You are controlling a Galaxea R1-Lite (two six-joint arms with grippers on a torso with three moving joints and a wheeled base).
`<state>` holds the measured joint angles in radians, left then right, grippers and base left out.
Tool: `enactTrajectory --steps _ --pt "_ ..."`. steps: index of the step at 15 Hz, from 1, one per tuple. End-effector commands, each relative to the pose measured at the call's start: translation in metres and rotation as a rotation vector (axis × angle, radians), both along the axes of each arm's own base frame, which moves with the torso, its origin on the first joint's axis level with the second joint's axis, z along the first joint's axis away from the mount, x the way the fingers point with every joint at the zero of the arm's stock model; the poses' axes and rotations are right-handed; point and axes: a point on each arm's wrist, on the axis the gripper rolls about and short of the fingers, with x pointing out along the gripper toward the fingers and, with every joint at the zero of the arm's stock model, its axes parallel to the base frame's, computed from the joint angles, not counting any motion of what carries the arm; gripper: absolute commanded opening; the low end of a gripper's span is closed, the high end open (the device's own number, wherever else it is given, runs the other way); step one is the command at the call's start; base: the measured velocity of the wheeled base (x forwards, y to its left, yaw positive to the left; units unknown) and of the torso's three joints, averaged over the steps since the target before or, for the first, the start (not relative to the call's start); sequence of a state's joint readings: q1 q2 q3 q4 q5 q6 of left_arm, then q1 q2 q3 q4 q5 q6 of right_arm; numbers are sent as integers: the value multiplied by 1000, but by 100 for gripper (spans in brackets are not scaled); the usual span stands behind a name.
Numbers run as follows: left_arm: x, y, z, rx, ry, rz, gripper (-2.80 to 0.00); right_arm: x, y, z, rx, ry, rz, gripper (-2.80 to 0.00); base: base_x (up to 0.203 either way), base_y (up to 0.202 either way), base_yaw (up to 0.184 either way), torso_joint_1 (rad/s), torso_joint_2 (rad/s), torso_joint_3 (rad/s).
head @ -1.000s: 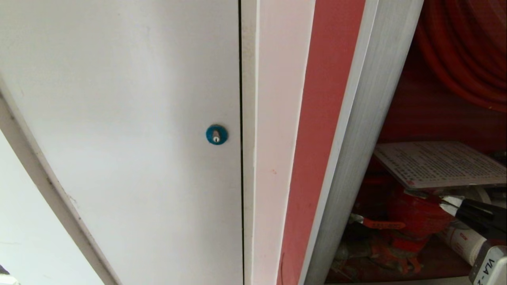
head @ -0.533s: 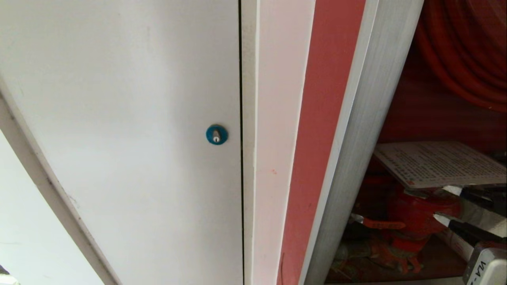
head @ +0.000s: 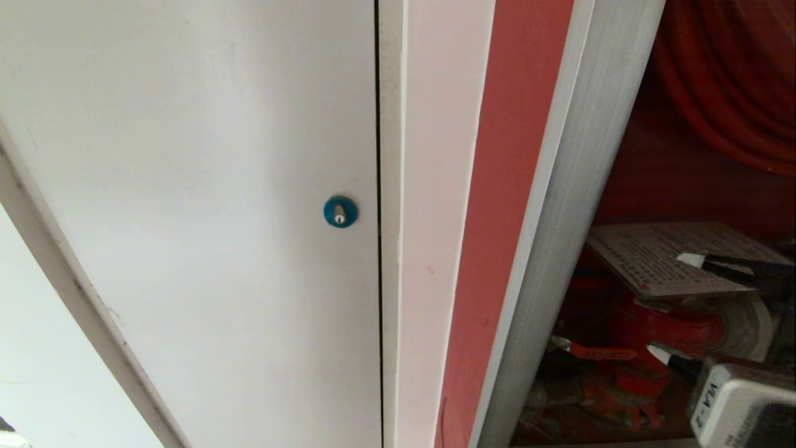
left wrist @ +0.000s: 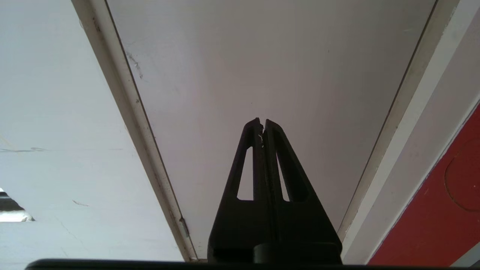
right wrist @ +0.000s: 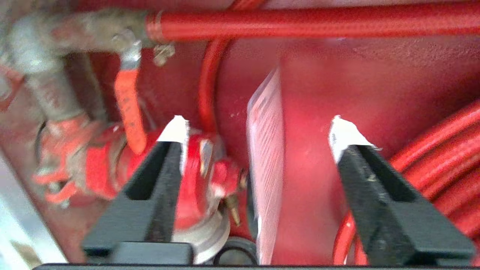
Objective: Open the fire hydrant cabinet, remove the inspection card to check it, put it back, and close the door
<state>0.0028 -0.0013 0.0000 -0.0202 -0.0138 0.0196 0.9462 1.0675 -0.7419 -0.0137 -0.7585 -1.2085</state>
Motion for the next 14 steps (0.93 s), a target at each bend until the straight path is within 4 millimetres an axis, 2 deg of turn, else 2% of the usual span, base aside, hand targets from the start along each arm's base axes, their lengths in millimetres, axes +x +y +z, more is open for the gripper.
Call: enactTrajectory --steps 1,14 --pt "1 0 -2 0 6 0 -280 19 10 -7 -50 29 -64 0 0 0 0 0 0 0" --pt "1 0 -2 0 6 0 -280 47 7 -6 -76 45 -210 0 0 0 0 0 0 0"
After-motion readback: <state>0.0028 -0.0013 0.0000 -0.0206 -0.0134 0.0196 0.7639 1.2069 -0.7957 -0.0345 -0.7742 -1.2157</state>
